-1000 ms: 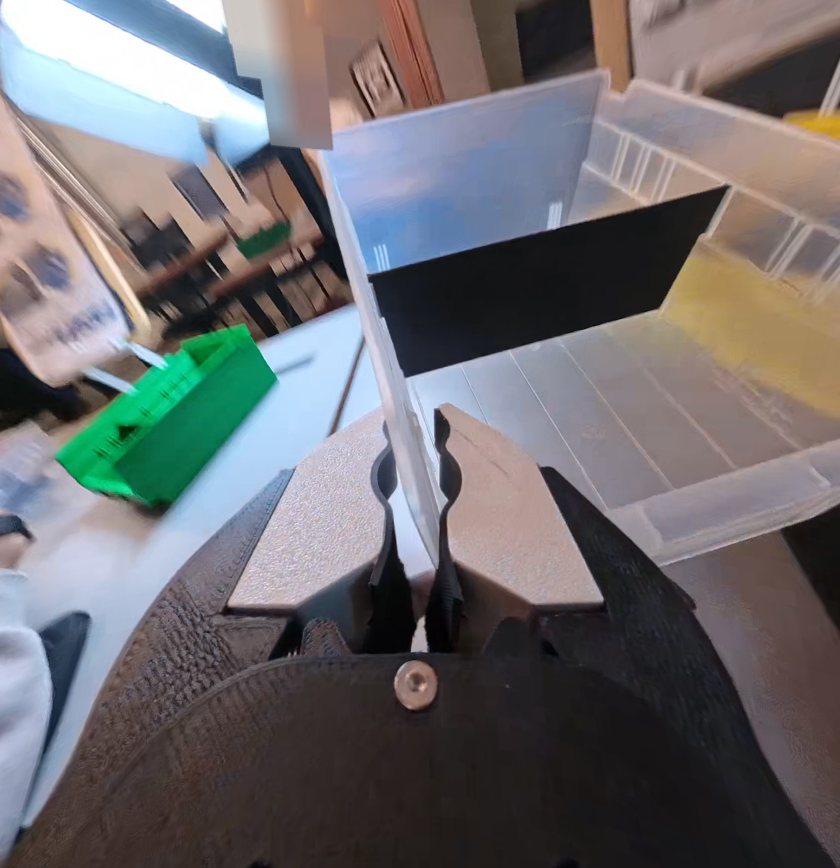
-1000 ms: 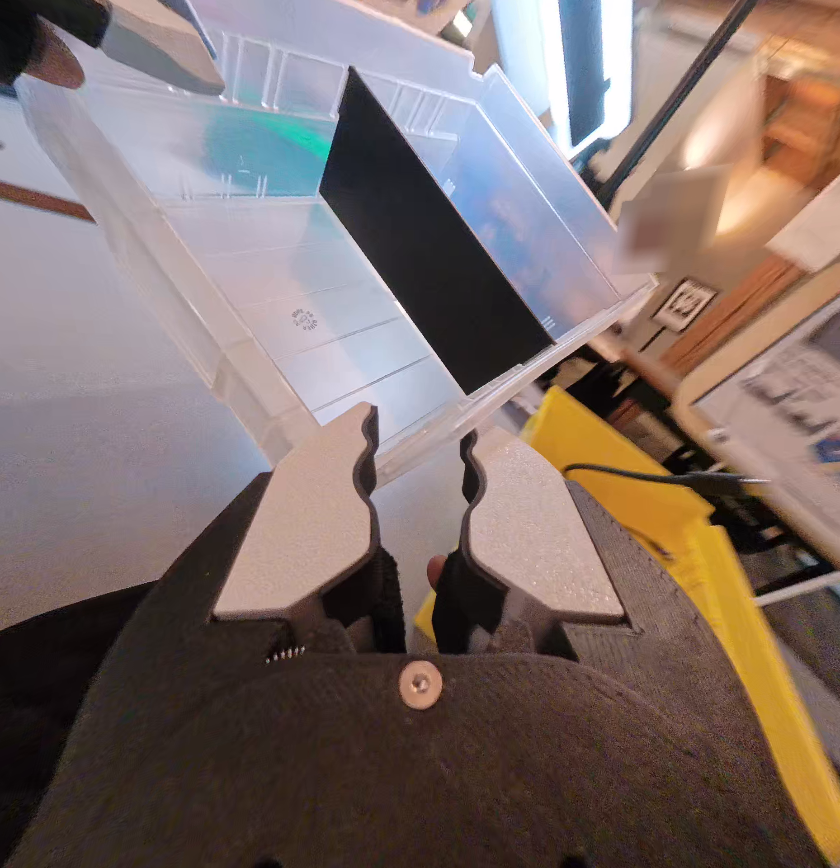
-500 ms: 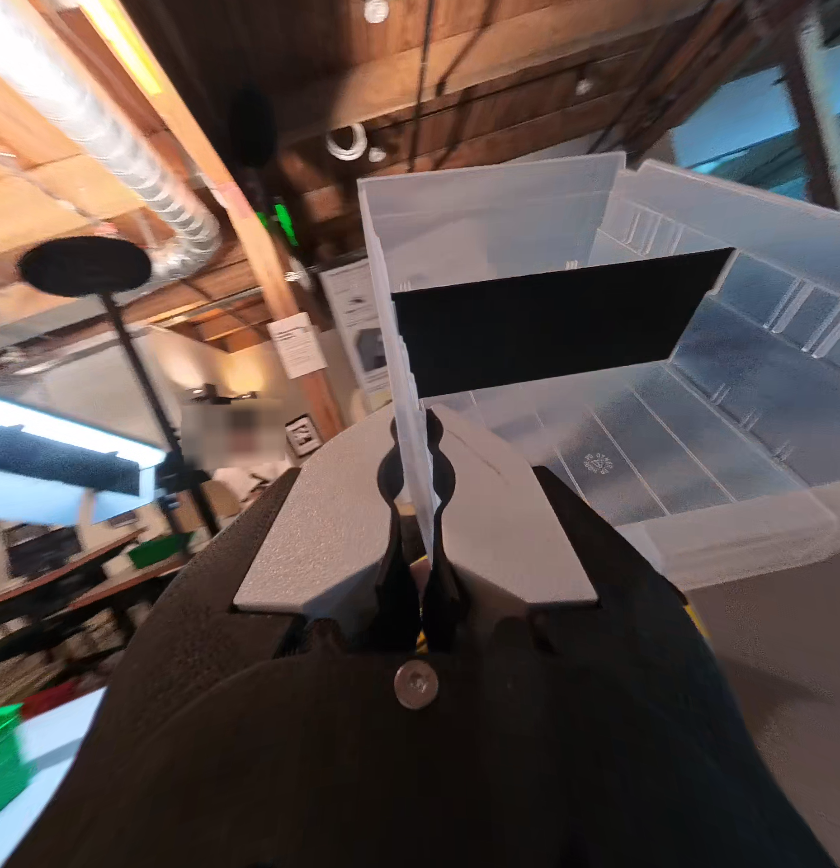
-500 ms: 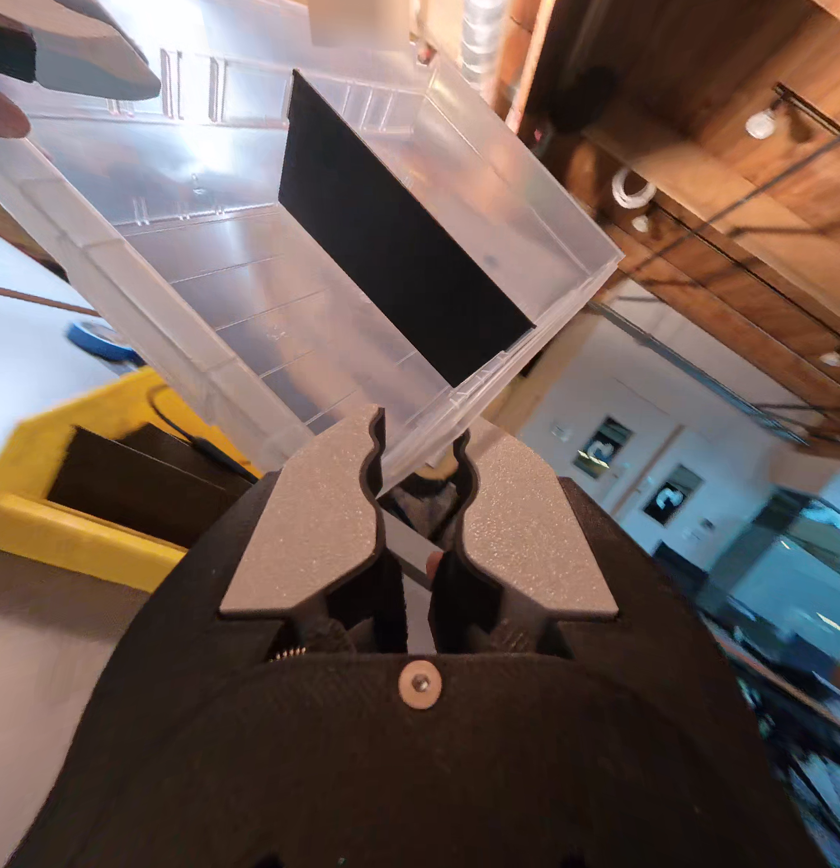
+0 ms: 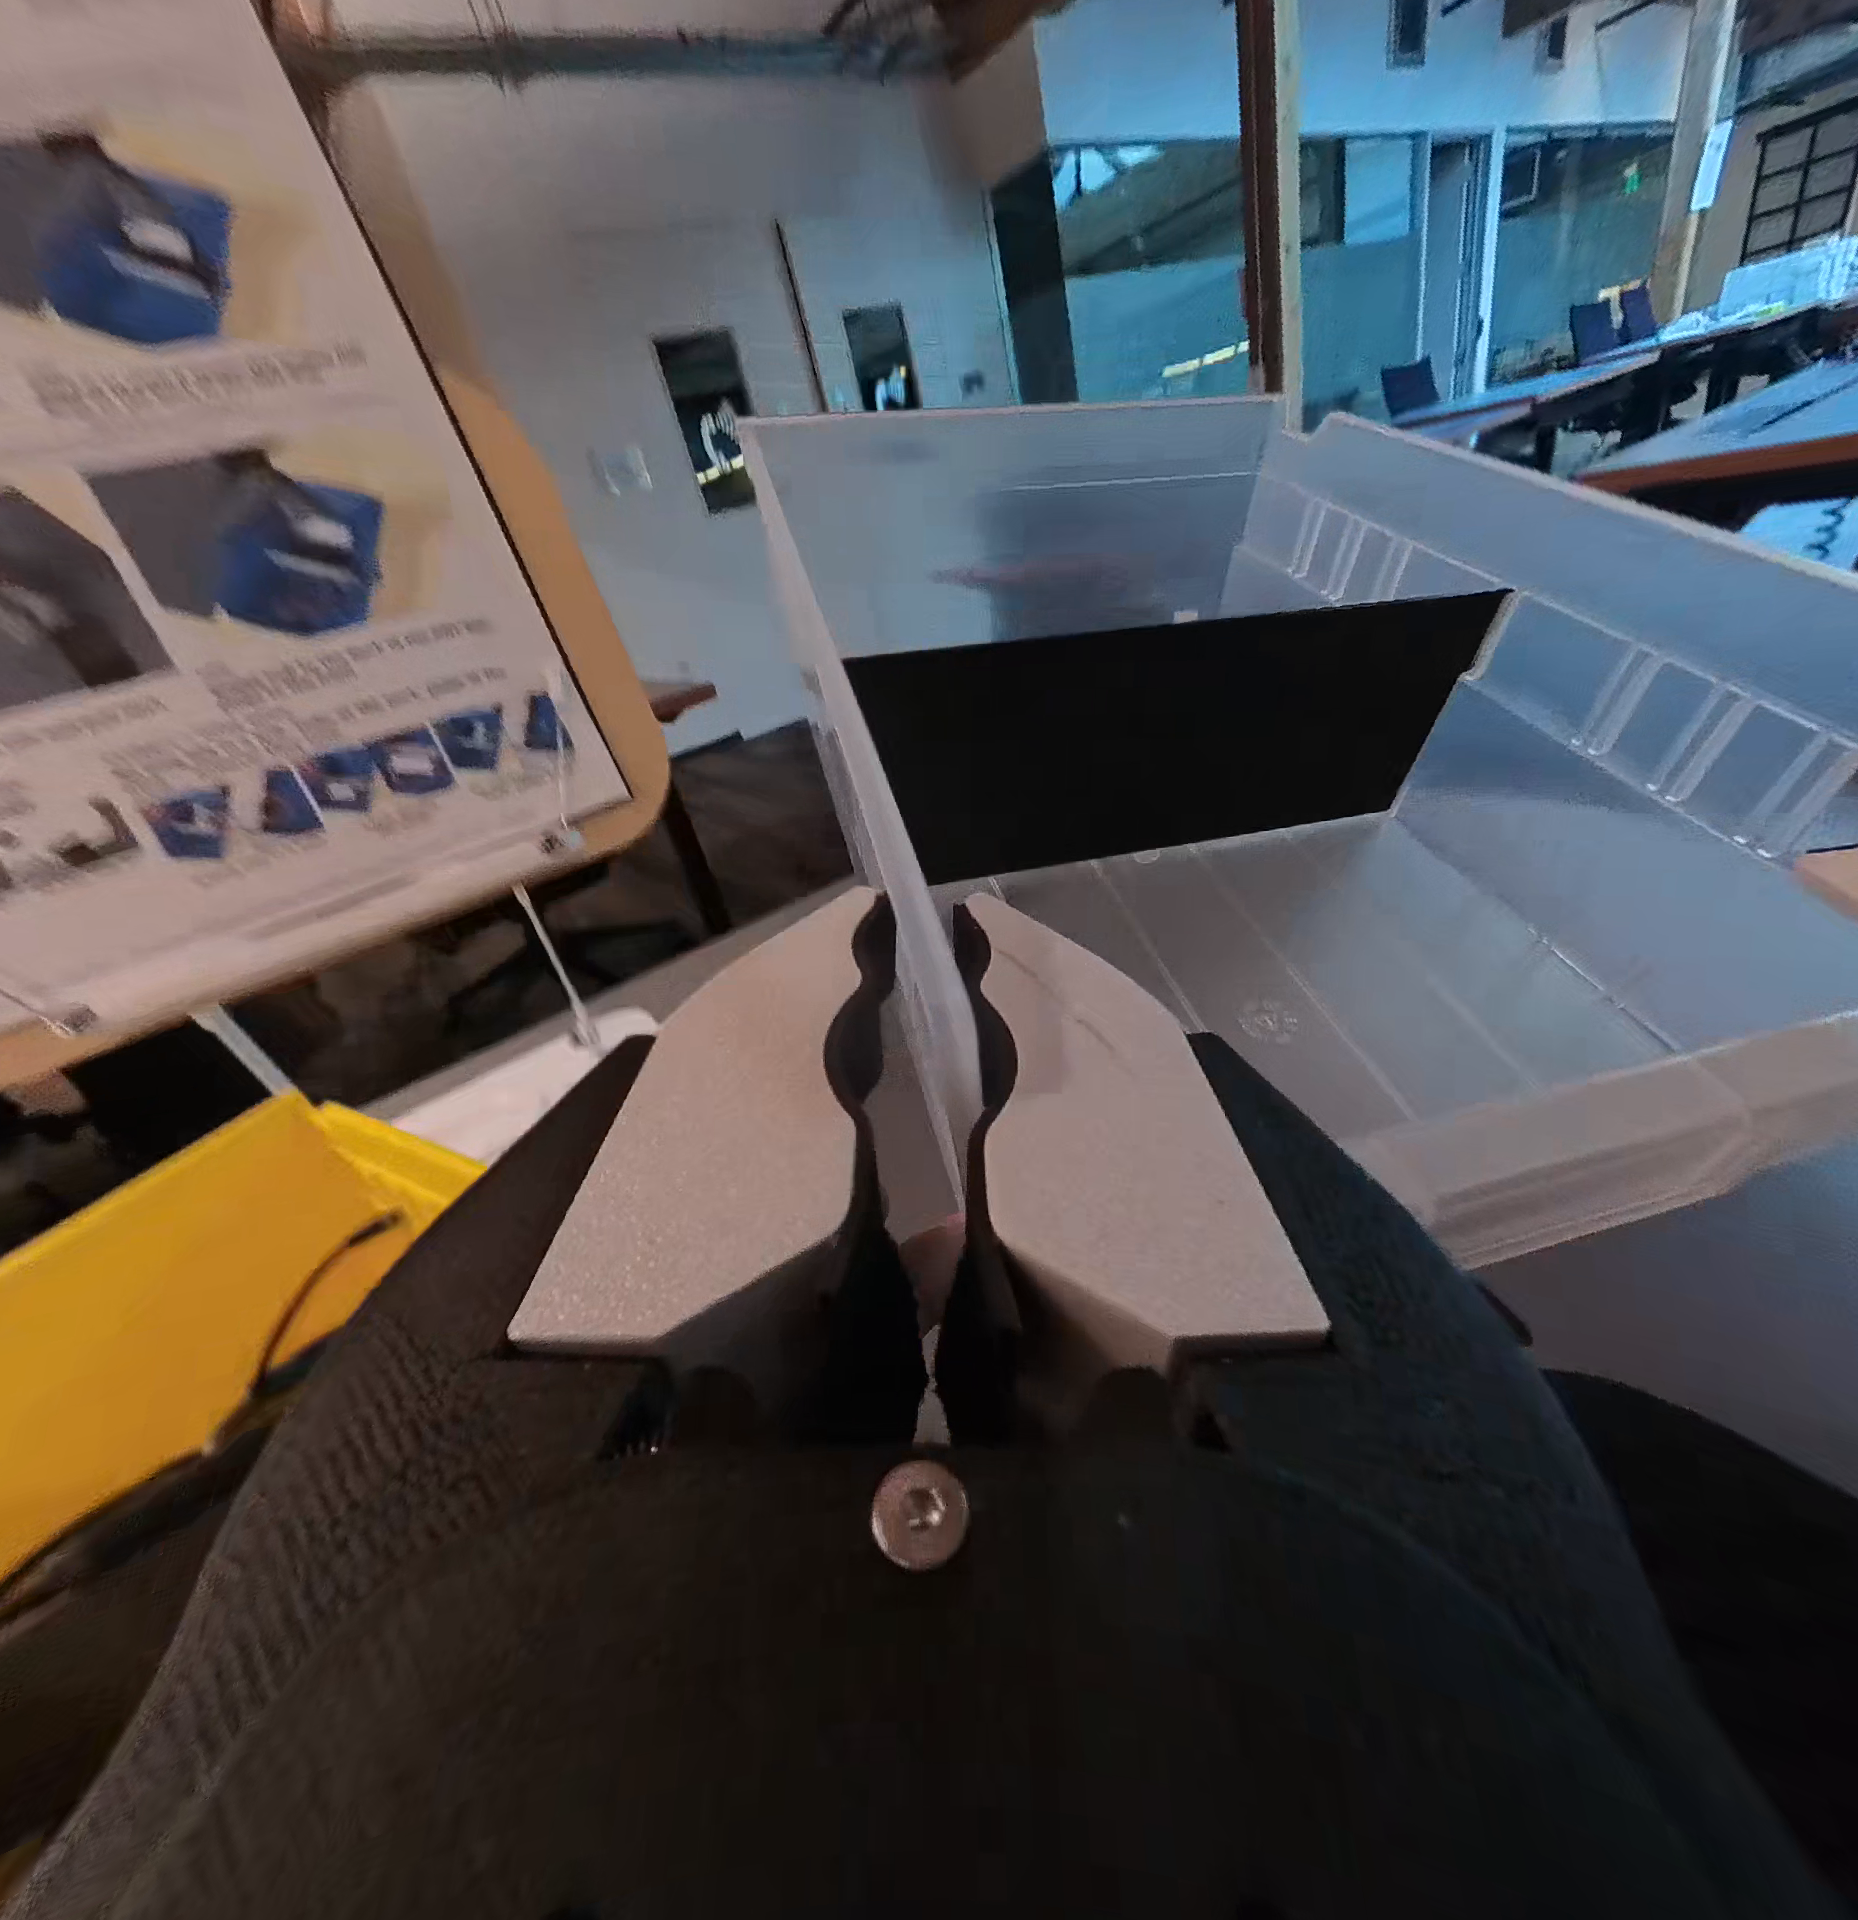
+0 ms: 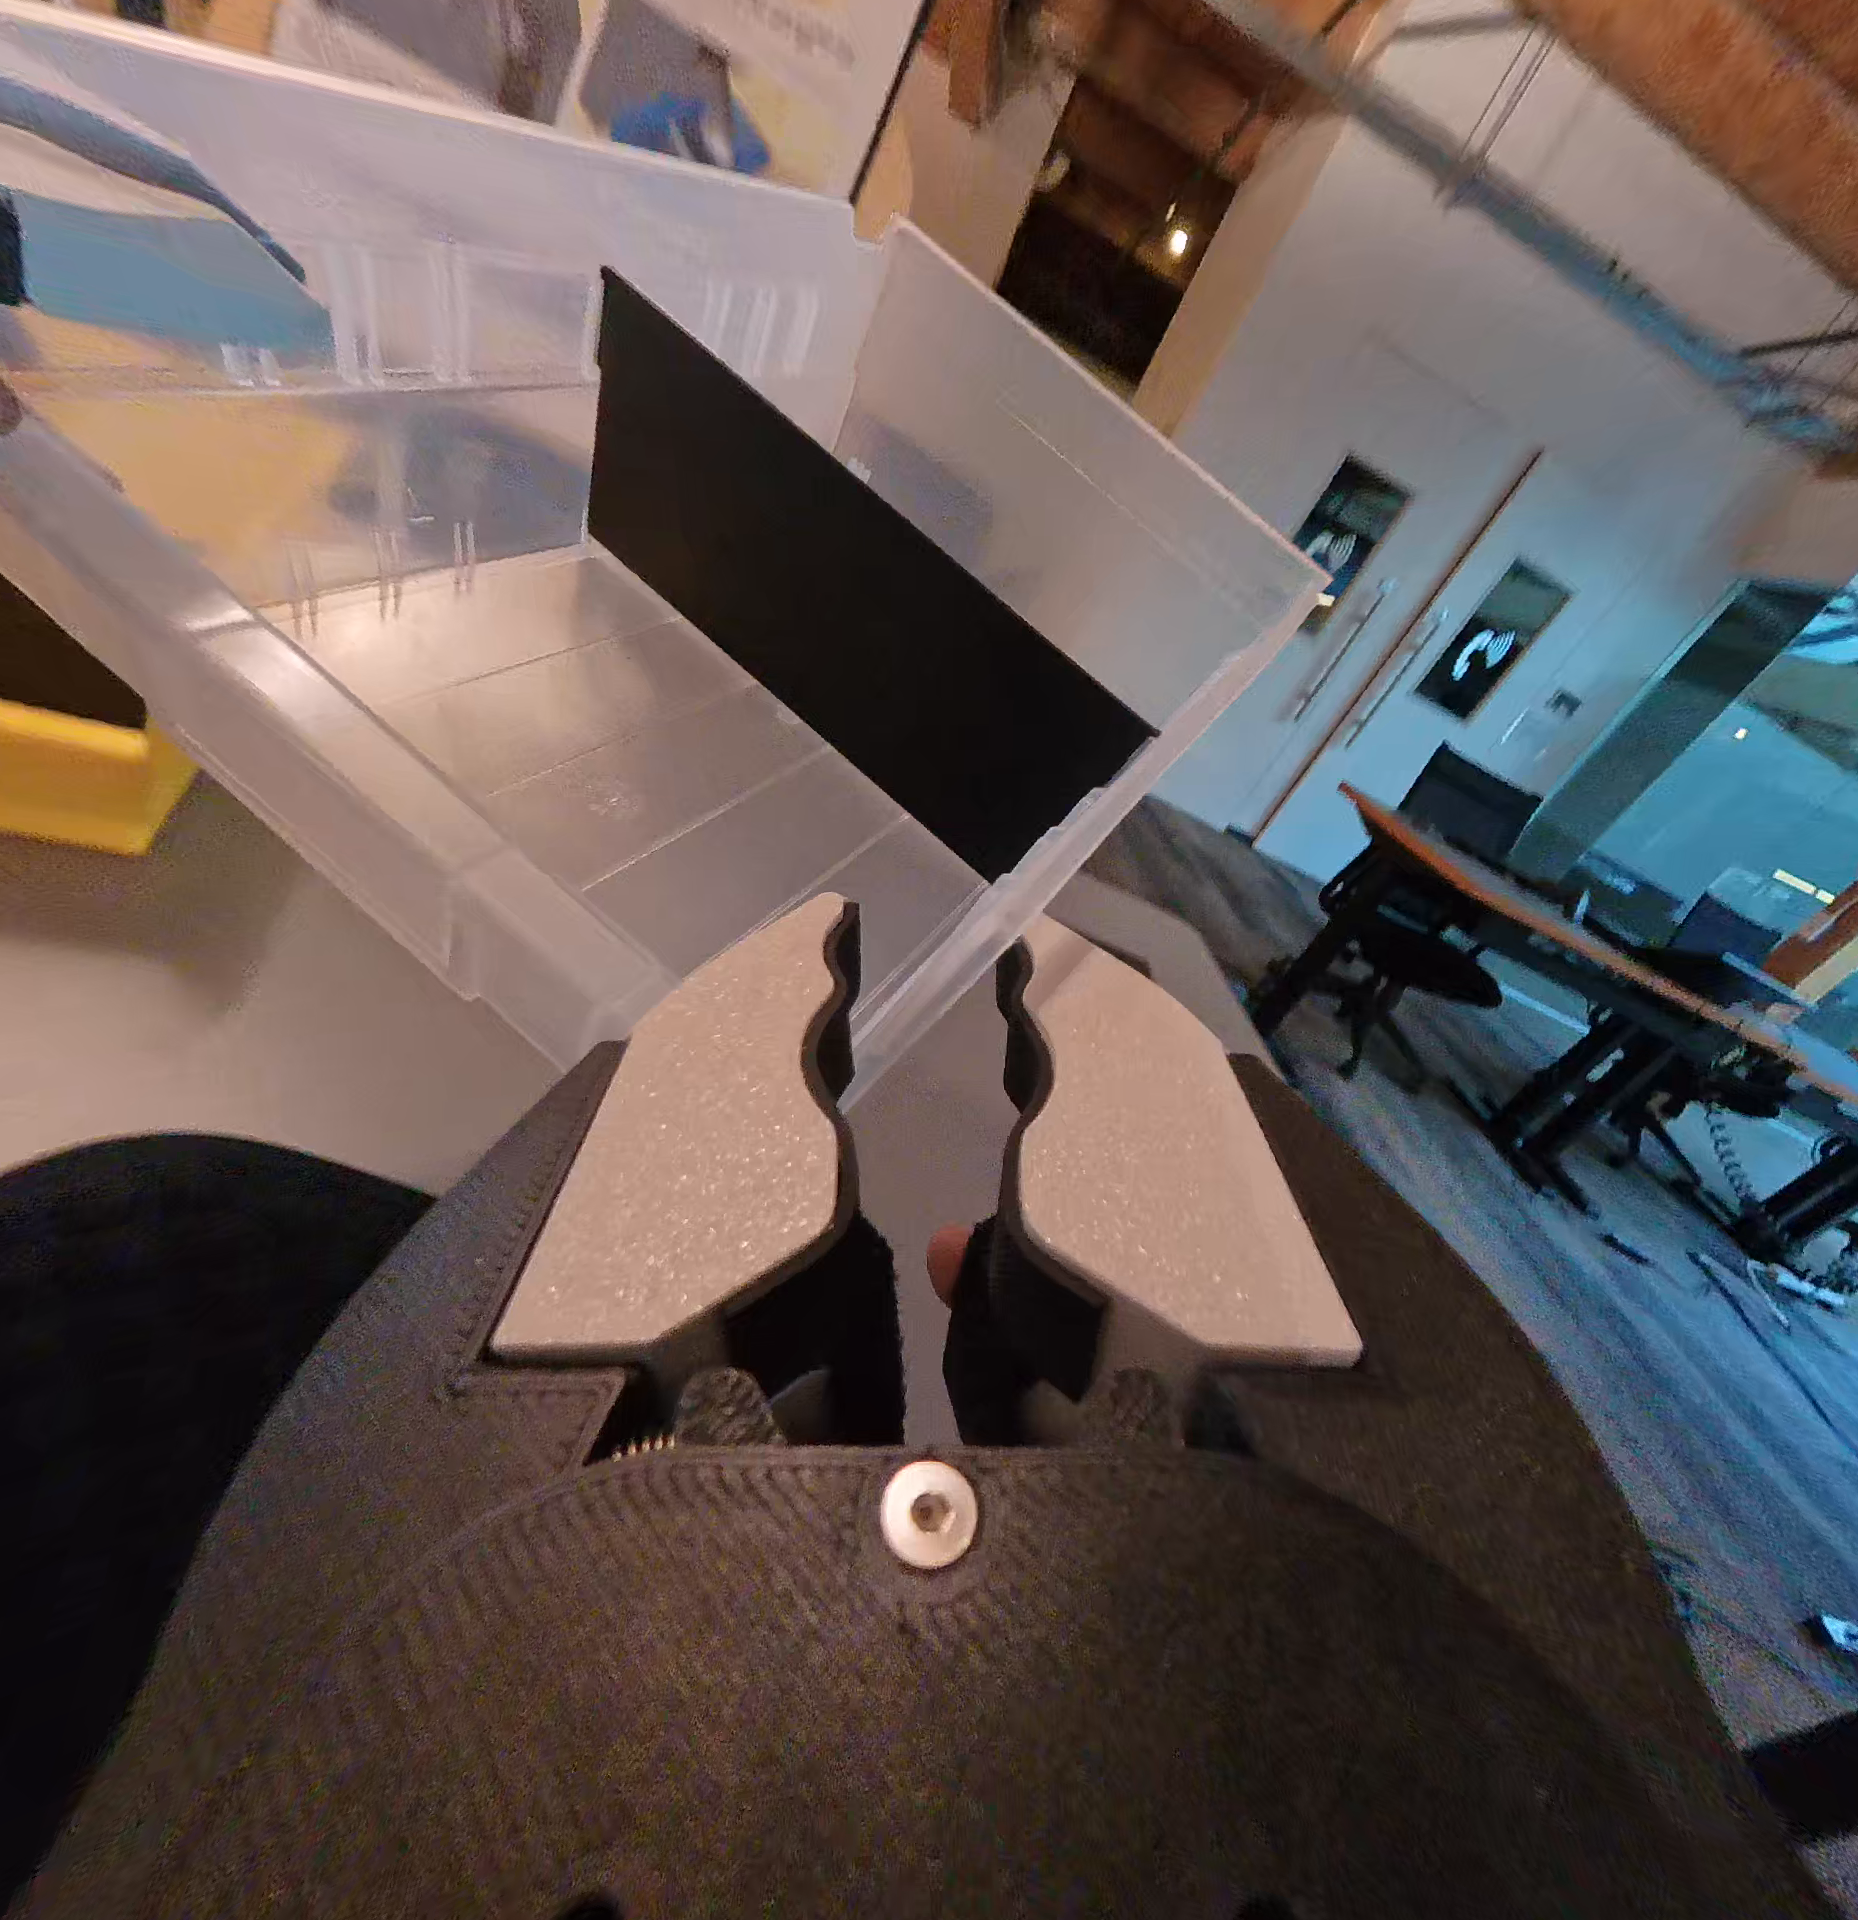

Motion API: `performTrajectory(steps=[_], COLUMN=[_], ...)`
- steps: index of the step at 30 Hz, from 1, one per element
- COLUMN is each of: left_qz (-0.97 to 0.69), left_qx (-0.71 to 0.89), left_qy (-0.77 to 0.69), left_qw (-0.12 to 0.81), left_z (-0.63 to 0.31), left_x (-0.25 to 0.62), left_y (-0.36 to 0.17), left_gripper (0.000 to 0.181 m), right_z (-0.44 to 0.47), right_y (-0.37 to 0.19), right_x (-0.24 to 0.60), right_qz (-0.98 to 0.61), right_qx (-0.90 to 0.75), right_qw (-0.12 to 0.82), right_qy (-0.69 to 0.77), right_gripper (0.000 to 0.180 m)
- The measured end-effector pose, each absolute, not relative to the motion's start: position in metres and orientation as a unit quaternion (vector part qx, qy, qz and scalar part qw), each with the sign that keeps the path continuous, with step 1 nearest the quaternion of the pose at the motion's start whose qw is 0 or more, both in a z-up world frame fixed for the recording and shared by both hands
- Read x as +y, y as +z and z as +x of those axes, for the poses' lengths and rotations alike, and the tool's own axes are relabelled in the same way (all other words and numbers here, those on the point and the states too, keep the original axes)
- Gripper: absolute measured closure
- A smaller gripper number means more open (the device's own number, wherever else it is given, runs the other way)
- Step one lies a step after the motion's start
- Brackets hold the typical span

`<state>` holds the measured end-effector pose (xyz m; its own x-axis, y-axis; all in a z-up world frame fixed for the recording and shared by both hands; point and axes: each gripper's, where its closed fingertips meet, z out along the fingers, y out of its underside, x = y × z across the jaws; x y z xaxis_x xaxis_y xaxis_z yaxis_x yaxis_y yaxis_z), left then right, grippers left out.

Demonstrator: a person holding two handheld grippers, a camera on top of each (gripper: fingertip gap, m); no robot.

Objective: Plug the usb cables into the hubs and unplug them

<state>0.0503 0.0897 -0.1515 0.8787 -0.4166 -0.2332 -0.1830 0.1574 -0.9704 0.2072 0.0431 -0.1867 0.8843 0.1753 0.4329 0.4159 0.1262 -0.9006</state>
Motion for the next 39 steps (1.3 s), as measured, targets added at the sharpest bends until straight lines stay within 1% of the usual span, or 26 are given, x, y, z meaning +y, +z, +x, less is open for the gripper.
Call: performTrajectory(steps=[4,6,11,15,17,20,22,24,26,28,30,32,34,37,38,39], left_qz=[-0.684,-0.698,-0.724,-0.740,-0.740,-0.742,-0.752,-0.760,-0.737,-0.711,-0.700,-0.719,-0.743,-0.756,-0.751,-0.745], left_qx=[0.218,0.217,0.221,0.225,0.225,0.264,0.320,0.370,0.395,0.422,0.450,0.474,0.499,0.514,0.513,0.514], left_qy=[-0.083,-0.081,-0.086,-0.096,-0.102,-0.112,-0.105,-0.071,-0.022,0.021,0.066,0.118,0.150,0.207,0.237,0.266], left_qw=[0.691,0.678,0.648,0.626,0.625,0.605,0.567,0.530,0.548,0.562,0.550,0.494,0.420,0.349,0.340,0.331], left_z=[0.051,0.053,0.056,0.059,0.060,0.067,0.072,0.067,0.053,0.035,0.011,-0.024,-0.057,-0.100,-0.113,-0.125], left_x=[0.106,0.109,0.115,0.115,0.115,0.112,0.103,0.092,0.081,0.065,0.052,0.045,0.039,0.040,0.044,0.048], left_y=[-0.198,-0.213,-0.240,-0.254,-0.257,-0.266,-0.273,-0.276,-0.262,-0.249,-0.248,-0.265,-0.292,-0.321,-0.324,-0.326], left_gripper=[0.171,0.170,0.169,0.166,0.164,0.153,0.134,0.115,0.107,0.108,0.111,0.113,0.116,0.122,0.127,0.135], right_z=[0.212,0.215,0.220,0.226,0.227,0.233,0.233,0.236,0.238,0.228,0.205,0.177,0.162,0.168,0.171,0.174], right_y=[-0.226,-0.241,-0.270,-0.284,-0.284,-0.284,-0.281,-0.266,-0.251,-0.239,-0.237,-0.250,-0.275,-0.309,-0.315,-0.316], right_x=[0.060,0.065,0.073,0.076,0.077,0.080,0.080,0.077,0.070,0.062,0.051,0.040,0.034,0.041,0.045,0.049], right_qz=[-0.694,-0.709,-0.738,-0.758,-0.758,-0.758,-0.750,-0.722,-0.689,-0.648,-0.629,-0.621,-0.628,-0.633,-0.631,-0.628], right_qx=[-0.233,-0.232,-0.241,-0.252,-0.249,-0.235,-0.233,-0.224,-0.250,-0.316,-0.395,-0.481,-0.549,-0.605,-0.610,-0.608], right_qw=[0.676,0.660,0.623,0.591,0.591,0.597,0.609,0.644,0.667,0.675,0.655,0.610,0.541,0.442,0.425,0.422], right_qy=[-0.091,-0.091,-0.094,-0.113,-0.115,-0.120,-0.111,-0.115,-0.135,-0.155,-0.140,-0.106,-0.107,-0.195,-0.220,-0.240], right_gripper=[0.156,0.156,0.156,0.156,0.157,0.157,0.155,0.147,0.137,0.135,0.134,0.133,0.132,0.132,0.139,0.141])
